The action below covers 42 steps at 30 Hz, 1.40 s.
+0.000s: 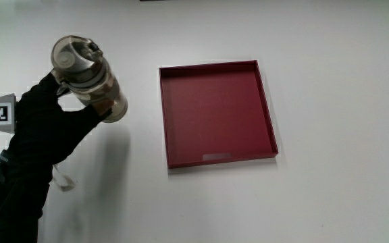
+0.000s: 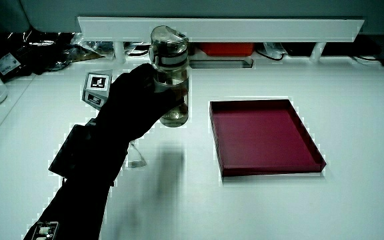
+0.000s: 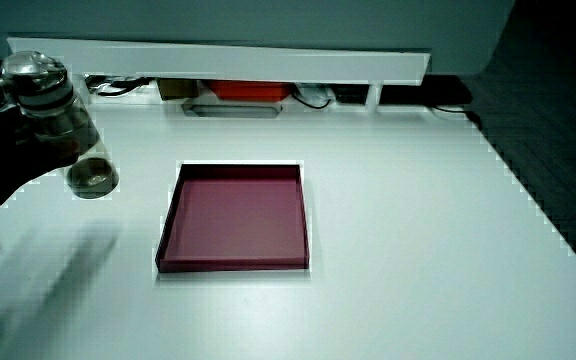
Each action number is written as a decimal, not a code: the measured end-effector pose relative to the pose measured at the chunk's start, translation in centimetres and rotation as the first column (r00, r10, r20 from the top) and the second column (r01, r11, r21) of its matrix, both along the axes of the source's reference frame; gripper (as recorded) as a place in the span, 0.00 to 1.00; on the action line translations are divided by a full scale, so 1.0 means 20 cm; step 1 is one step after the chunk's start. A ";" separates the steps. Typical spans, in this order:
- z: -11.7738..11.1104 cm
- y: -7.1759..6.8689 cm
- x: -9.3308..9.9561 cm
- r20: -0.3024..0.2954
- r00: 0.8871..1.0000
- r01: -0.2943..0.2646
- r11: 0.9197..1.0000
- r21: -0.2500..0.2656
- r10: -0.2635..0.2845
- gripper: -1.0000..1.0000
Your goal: Place bottle
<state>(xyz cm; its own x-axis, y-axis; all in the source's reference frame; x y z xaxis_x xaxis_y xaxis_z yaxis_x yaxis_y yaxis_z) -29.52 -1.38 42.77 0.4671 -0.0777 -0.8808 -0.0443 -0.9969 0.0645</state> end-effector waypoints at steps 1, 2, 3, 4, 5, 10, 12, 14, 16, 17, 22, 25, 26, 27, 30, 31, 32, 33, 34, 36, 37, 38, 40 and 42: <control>0.01 0.00 -0.01 0.006 1.000 0.016 1.000 -0.017 -0.016 0.50; 0.02 0.01 -0.03 0.002 1.000 0.027 1.000 -0.015 -0.027 0.50; 0.04 0.01 -0.04 0.003 0.999 0.037 0.999 -0.023 -0.037 0.50; 0.05 0.01 -0.05 0.012 0.999 0.048 0.998 -0.034 -0.048 0.50; 0.07 0.02 -0.07 0.020 0.998 0.060 0.997 -0.042 -0.059 0.50; 0.16 0.03 -0.11 0.035 0.996 0.088 0.994 -0.062 -0.086 0.50; 0.18 0.04 -0.12 0.038 0.994 0.107 0.991 -0.083 -0.105 0.50; 0.22 0.05 -0.14 0.052 0.993 0.113 0.989 -0.093 -0.108 0.50; 0.25 0.05 -0.15 0.068 0.991 0.123 0.987 -0.101 -0.116 0.50; 0.26 0.06 -0.15 0.056 0.991 0.128 0.986 -0.104 -0.122 0.50; 0.33 0.09 -0.17 0.065 0.988 0.146 0.981 -0.124 -0.139 0.50; 0.35 0.10 -0.17 0.039 0.987 0.162 0.979 -0.127 -0.158 0.50; 0.34 0.10 -0.17 0.032 0.987 0.160 0.978 -0.131 -0.157 0.50; 0.35 0.10 -0.17 0.056 0.986 0.163 0.976 -0.147 -0.156 0.50; 0.34 0.10 -0.16 0.022 0.988 0.153 0.979 -0.132 -0.152 0.50; 0.34 0.11 -0.16 0.035 0.987 0.160 0.976 -0.146 -0.157 0.50; 0.36 0.11 -0.17 0.052 0.987 0.158 0.978 -0.135 -0.152 0.50; 0.35 0.11 -0.17 0.050 0.987 0.160 0.976 -0.145 -0.154 0.50; 0.35 0.11 -0.16 0.039 0.988 0.151 0.978 -0.141 -0.147 0.50; 0.35 0.10 -0.16 0.052 0.988 0.151 0.979 -0.138 -0.145 0.50; 0.35 0.10 -0.16 0.035 0.989 0.149 0.980 -0.131 -0.146 0.50; 0.35 0.10 -0.16 0.041 0.989 0.145 0.982 -0.125 -0.140 0.50; 0.35 0.10 -0.16 0.041 0.989 0.147 0.979 -0.138 -0.143 0.50; 0.36 0.10 -0.17 0.043 0.989 0.148 0.980 -0.136 -0.143 0.50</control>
<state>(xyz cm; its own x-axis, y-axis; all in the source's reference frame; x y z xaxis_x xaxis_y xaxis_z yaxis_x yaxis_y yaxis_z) -32.84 0.60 49.88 0.4699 -0.2673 -0.8413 -0.1925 -0.9611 0.1979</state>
